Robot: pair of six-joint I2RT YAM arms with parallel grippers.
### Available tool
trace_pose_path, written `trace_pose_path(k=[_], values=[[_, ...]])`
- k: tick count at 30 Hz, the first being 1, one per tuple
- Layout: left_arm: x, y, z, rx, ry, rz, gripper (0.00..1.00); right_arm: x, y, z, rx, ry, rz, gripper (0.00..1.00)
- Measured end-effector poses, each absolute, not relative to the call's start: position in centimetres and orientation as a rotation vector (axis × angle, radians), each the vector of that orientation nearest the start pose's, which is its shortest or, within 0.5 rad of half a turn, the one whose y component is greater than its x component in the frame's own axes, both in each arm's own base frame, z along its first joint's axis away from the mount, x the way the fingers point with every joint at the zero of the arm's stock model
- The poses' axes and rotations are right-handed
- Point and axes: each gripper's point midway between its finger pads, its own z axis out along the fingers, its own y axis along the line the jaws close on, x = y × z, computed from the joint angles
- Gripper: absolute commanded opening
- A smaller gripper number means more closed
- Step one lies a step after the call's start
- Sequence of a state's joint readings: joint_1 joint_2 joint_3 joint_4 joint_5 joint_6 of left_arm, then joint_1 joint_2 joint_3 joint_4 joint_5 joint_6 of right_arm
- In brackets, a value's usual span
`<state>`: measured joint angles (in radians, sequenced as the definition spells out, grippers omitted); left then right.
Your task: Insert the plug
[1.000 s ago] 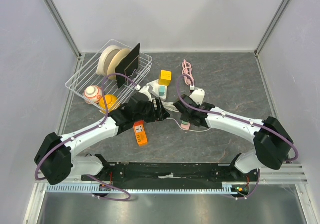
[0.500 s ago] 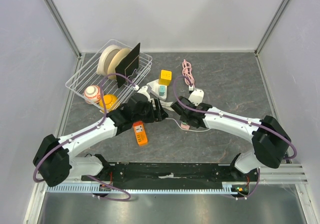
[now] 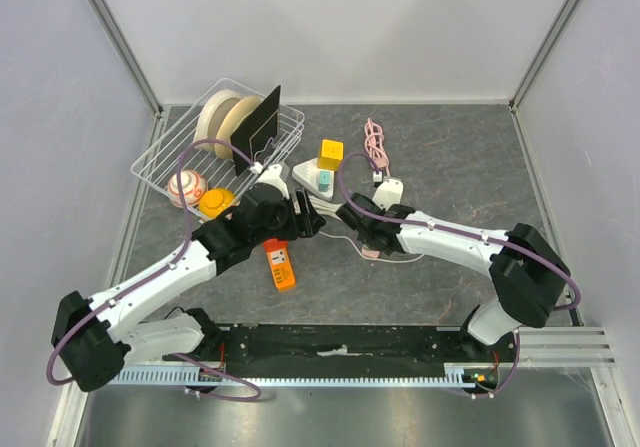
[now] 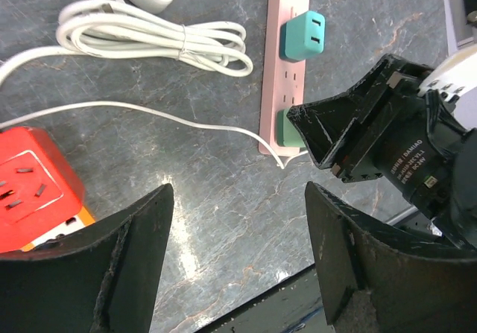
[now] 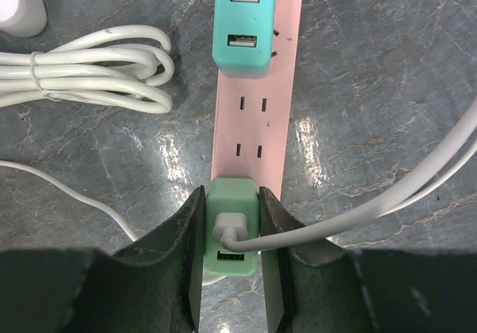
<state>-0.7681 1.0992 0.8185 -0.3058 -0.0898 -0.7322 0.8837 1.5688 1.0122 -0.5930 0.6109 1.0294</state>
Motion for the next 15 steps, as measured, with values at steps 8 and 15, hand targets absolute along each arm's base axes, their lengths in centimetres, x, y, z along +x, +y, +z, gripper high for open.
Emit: trace_pose_path(k=[8, 15], values=[[24.3, -22.8, 21.1, 0.037, 2.196, -0.643, 0.79, 27.0, 21.5, 7.1, 0.356, 2.391, -0.043, 0.0], [25.5, -20.3, 26.7, 0.119, 2.058, -0.5, 0.8, 26.9, 21.8, 6.7, 0.362, 2.398, -0.071, 0.0]])
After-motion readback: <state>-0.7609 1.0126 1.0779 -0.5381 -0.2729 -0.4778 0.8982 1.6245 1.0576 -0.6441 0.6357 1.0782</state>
